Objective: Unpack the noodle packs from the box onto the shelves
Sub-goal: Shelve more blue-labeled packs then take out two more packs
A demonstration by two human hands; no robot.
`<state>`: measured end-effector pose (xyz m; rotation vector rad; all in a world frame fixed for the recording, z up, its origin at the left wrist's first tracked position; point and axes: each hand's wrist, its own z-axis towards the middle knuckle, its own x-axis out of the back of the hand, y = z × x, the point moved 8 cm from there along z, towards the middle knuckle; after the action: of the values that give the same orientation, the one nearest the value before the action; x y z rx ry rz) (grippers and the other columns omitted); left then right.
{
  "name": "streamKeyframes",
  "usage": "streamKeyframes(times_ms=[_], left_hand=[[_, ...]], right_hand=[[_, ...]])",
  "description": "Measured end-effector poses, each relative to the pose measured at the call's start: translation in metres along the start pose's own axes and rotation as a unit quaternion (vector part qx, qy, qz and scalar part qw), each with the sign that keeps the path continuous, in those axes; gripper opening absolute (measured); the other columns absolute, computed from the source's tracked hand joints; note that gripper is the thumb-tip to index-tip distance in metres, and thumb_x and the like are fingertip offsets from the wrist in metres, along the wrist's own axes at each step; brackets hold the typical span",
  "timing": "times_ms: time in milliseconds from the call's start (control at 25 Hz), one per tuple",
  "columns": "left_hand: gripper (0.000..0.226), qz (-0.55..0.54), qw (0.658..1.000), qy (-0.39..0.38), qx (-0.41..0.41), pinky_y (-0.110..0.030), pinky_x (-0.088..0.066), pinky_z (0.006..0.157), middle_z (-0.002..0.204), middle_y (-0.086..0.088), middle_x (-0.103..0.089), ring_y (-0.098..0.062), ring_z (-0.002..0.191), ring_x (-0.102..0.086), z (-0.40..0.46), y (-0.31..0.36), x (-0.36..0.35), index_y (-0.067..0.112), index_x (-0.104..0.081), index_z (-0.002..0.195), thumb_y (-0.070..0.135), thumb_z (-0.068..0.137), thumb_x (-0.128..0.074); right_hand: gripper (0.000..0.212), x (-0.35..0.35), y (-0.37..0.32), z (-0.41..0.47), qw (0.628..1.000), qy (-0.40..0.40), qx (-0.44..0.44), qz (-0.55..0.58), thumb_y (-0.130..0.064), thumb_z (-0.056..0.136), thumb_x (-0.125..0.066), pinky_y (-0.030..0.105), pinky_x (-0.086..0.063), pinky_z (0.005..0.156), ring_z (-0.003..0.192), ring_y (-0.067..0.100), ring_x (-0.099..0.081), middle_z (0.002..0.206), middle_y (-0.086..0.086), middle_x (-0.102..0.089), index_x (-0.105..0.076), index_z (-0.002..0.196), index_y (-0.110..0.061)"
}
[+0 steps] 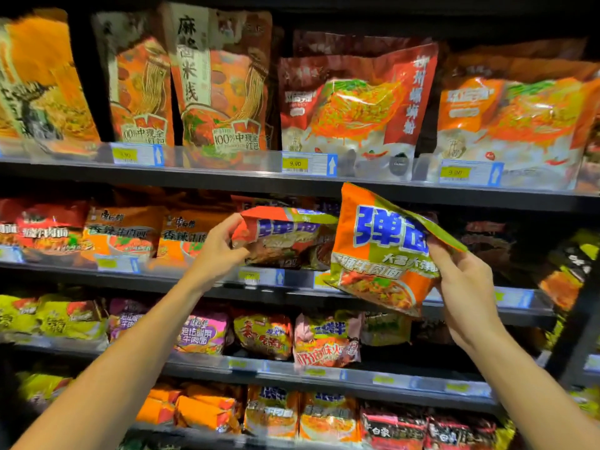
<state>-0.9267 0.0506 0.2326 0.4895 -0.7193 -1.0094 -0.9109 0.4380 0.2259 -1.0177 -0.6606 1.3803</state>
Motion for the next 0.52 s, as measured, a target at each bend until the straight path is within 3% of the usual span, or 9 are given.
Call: streamKeyframes(times_ms=[120, 240, 360, 440, 520], left_hand=[[0.041, -0.009, 0.999, -0.037, 0.039, -0.025, -0.047, 0.092, 0.111, 0.006, -0.072, -0.007, 0.105, -0.066, 0.009, -0.022, 0.001, 0.025, -0.064, 0.118, 0.012, 0.082, -0.079], [0.028, 0.082, 0.993, -0.061, 0.057, -0.029, -0.049, 0.084, 0.101, 0.007, -0.071, -0.007, 0.096, -0.065, 0.019, -0.035, 0.001, 0.021, -0.064, 0.106, 0.026, 0.082, -0.079], [0.028, 0.17, 0.981, -0.018, 0.088, -0.021, -0.039, 0.06, 0.082, 0.006, -0.056, -0.005, 0.074, -0.053, 0.026, -0.039, 0.009, 0.02, -0.051, 0.081, 0.028, 0.083, -0.078], [0.036, 0.222, 0.97, 0.018, 0.097, -0.022, -0.033, 0.056, 0.083, 0.001, -0.048, -0.014, 0.074, -0.047, 0.026, -0.04, 0.013, 0.014, -0.044, 0.083, 0.028, 0.083, -0.078], [0.044, 0.259, 0.961, 0.063, 0.078, -0.026, -0.036, 0.062, 0.096, -0.003, -0.041, -0.021, 0.083, -0.048, 0.021, -0.038, 0.016, 0.011, -0.04, 0.096, 0.024, 0.082, -0.079]], right_hand=[[0.014, -0.009, 0.0, 0.005, 0.999, 0.027, 0.018, -0.006, -0.014, 0.098, -0.059, 0.018, -0.055, 0.054, 0.069, 0.006, -0.073, 0.079, -0.005, -0.078, -0.071, 0.093, -0.018], [0.013, -0.015, 0.006, 0.017, 0.997, 0.078, 0.021, 0.012, -0.015, 0.098, -0.06, 0.025, -0.058, 0.061, 0.075, 0.011, -0.074, 0.085, 0.0, -0.078, -0.071, 0.094, -0.018], [0.013, -0.029, 0.011, 0.03, 0.991, 0.123, 0.047, 0.006, -0.012, 0.095, -0.06, 0.03, -0.058, 0.07, 0.079, 0.011, -0.071, 0.089, 0.002, -0.076, -0.073, 0.096, -0.013], [0.014, -0.04, 0.011, 0.036, 0.987, 0.141, 0.072, -0.013, -0.007, 0.095, -0.059, 0.024, -0.055, 0.066, 0.071, -0.001, -0.067, 0.085, -0.001, -0.073, -0.072, 0.094, -0.011], [0.016, -0.053, 0.008, 0.04, 0.985, 0.143, 0.095, -0.031, -0.003, 0.095, -0.058, 0.016, -0.05, 0.062, 0.064, -0.012, -0.062, 0.083, -0.008, -0.07, -0.071, 0.096, -0.011]])
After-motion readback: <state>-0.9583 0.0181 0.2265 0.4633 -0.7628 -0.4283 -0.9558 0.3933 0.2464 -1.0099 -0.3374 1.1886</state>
